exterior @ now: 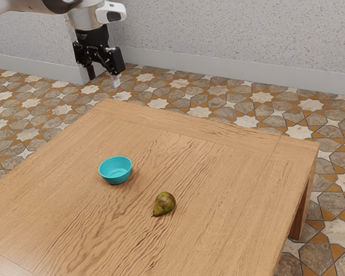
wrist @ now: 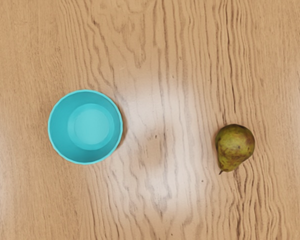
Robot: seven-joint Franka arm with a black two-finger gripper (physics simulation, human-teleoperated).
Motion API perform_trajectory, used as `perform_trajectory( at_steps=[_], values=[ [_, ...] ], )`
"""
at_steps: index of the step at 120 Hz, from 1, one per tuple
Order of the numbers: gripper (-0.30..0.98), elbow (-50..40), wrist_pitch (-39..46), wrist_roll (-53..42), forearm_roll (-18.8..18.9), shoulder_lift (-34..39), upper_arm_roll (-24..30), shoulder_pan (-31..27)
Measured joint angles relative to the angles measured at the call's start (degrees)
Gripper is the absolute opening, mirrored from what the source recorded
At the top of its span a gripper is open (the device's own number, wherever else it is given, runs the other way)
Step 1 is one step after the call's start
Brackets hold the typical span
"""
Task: Place the pear in the bowl.
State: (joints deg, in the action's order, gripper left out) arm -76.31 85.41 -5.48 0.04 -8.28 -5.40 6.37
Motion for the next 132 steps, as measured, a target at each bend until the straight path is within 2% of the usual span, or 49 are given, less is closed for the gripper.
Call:
perform_trajectory(
  at_steps=[21, 48, 68, 80, 107, 132],
  values=[
    [0.69, 0.1, 0.0, -0.1, 0.2, -0.3, 0.4, 0.5],
    [0.69, 0.1, 1.7, 0.5, 0.4, -5.8, 0.7, 5.0],
    [0.69, -0.1, 4.0, 2.9, 0.5, -11.0, 0.7, 8.6],
    [0.69, -0.8, 4.8, 6.0, 0.6, -11.8, 1.6, 11.0],
    [0.69, -19.5, 11.3, 11.9, -0.5, -6.8, 2.9, 12.0],
    [0.69, -25.8, 16.9, 14.2, -0.2, -6.8, 2.6, 12.3]
  ],
)
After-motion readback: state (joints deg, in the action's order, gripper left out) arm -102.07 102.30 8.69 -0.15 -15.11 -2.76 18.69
